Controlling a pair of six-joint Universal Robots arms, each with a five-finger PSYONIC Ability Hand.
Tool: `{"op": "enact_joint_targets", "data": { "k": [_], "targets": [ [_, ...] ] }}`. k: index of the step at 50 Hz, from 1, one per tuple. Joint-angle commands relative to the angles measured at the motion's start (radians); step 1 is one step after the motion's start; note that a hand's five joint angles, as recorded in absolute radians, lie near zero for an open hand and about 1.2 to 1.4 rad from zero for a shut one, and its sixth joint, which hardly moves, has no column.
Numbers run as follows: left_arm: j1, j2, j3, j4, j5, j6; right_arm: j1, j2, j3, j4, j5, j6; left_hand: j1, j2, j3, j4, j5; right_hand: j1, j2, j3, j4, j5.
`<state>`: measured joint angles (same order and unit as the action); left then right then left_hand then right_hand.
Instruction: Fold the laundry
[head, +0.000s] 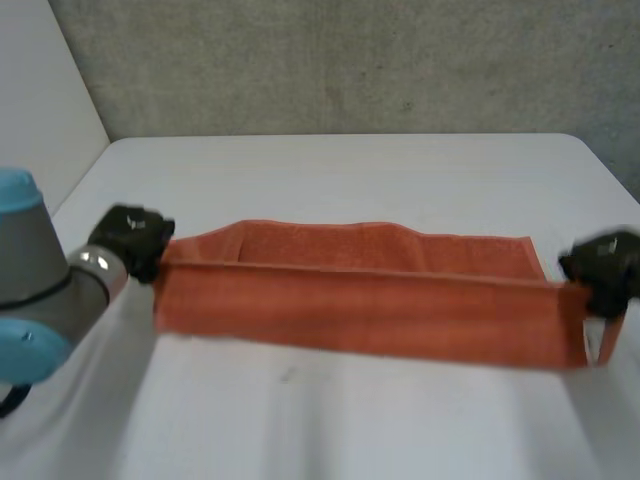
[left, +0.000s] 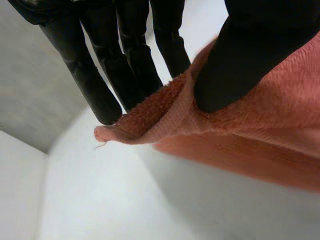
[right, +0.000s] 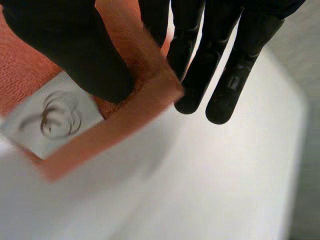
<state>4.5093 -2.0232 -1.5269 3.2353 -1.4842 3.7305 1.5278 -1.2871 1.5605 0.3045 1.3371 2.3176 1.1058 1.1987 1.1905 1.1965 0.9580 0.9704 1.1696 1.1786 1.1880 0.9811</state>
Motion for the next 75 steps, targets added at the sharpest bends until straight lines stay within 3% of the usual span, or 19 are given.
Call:
{"op": "enact_joint_targets", "data": {
  "k": [1, 5, 10, 16, 25, 31, 33, 40, 48, 50, 55, 59, 66, 75],
  "targets": [
    [-0.015, -0.069, 0.423, 0.026, 0.002, 0.029, 0.173, 0.141, -0.596, -0.069, 0.099, 0.071, 0.290, 0.198, 0.206, 0.200, 0.264, 0.426, 0.227, 0.218, 0.208, 0.241],
    [-0.027, -0.055, 0.557, 0.147, -0.008, 0.020, 0.193, 0.141, -0.755, -0.277, 0.105, 0.162, 0.290, 0.198, 0.206, 0.200, 0.264, 0.426, 0.227, 0.218, 0.208, 0.241],
    [-0.038, 0.053, 0.568, 0.386, -0.014, -0.026, 0.190, 0.077, -0.706, -0.511, 0.111, 0.279, 0.290, 0.198, 0.206, 0.200, 0.264, 0.426, 0.227, 0.218, 0.208, 0.241],
    [-0.026, 0.100, 0.426, 0.436, -0.008, -0.104, 0.187, -0.037, -0.507, -0.522, 0.077, 0.348, 0.290, 0.198, 0.206, 0.200, 0.264, 0.426, 0.227, 0.218, 0.208, 0.241],
    [-0.016, 0.072, 0.117, 0.452, 0.004, -0.112, 0.195, -0.034, -0.147, -0.538, -0.032, 0.347, 0.290, 0.198, 0.206, 0.200, 0.264, 0.426, 0.227, 0.218, 0.208, 0.241],
    [-0.016, -0.044, -0.064, 0.521, 0.005, -0.101, 0.196, 0.083, -0.068, -0.545, -0.052, 0.328, 0.290, 0.198, 0.206, 0.200, 0.264, 0.426, 0.227, 0.218, 0.208, 0.241],
    [-0.018, -0.086, -0.094, 0.538, 0.004, -0.092, 0.198, 0.196, -0.059, -0.525, -0.042, 0.290, 0.290, 0.198, 0.206, 0.200, 0.264, 0.426, 0.227, 0.218, 0.208, 0.241],
    [-0.019, -0.114, -0.134, 0.500, -0.002, -0.055, 0.184, 0.259, -0.045, -0.415, -0.015, 0.206, 0.290, 0.198, 0.206, 0.200, 0.264, 0.426, 0.227, 0.218, 0.208, 0.241],
    [0.051, 0.089, -0.297, 0.178, -0.027, 0.014, 0.124, 0.106, -0.016, 0.005, 0.019, 0.089, 0.290, 0.198, 0.206, 0.200, 0.264, 0.426, 0.227, 0.218, 0.208, 0.241],
    [0.063, 0.181, -0.351, 0.069, -0.039, 0.017, 0.083, 0.040, 0.019, 0.129, 0.024, 0.002, 0.290, 0.198, 0.206, 0.200, 0.264, 0.426, 0.227, 0.218, 0.208, 0.241],
    [0.077, 0.363, -0.423, -0.121, -0.025, 0.043, -0.015, -0.099, 0.127, 0.257, 0.054, -0.220, 0.290, 0.198, 0.206, 0.200, 0.264, 0.426, 0.227, 0.218, 0.208, 0.241],
    [0.071, 0.420, -0.449, -0.149, 0.004, 0.052, -0.063, -0.140, 0.159, 0.249, 0.054, -0.307, 0.290, 0.198, 0.206, 0.200, 0.264, 0.426, 0.227, 0.218, 0.208, 0.241],
    [0.060, 0.382, -0.414, -0.100, 0.055, 0.051, -0.034, -0.114, 0.121, 0.092, 0.030, -0.172, 0.290, 0.198, 0.206, 0.200, 0.264, 0.426, 0.227, 0.218, 0.208, 0.241],
    [-0.004, 0.082, -0.175, 0.105, 0.044, 0.051, 0.075, 0.120, -0.032, -0.168, 0.047, -0.035, 0.290, 0.198, 0.206, 0.200, 0.264, 0.426, 0.227, 0.218, 0.208, 0.241]
  ]
}}
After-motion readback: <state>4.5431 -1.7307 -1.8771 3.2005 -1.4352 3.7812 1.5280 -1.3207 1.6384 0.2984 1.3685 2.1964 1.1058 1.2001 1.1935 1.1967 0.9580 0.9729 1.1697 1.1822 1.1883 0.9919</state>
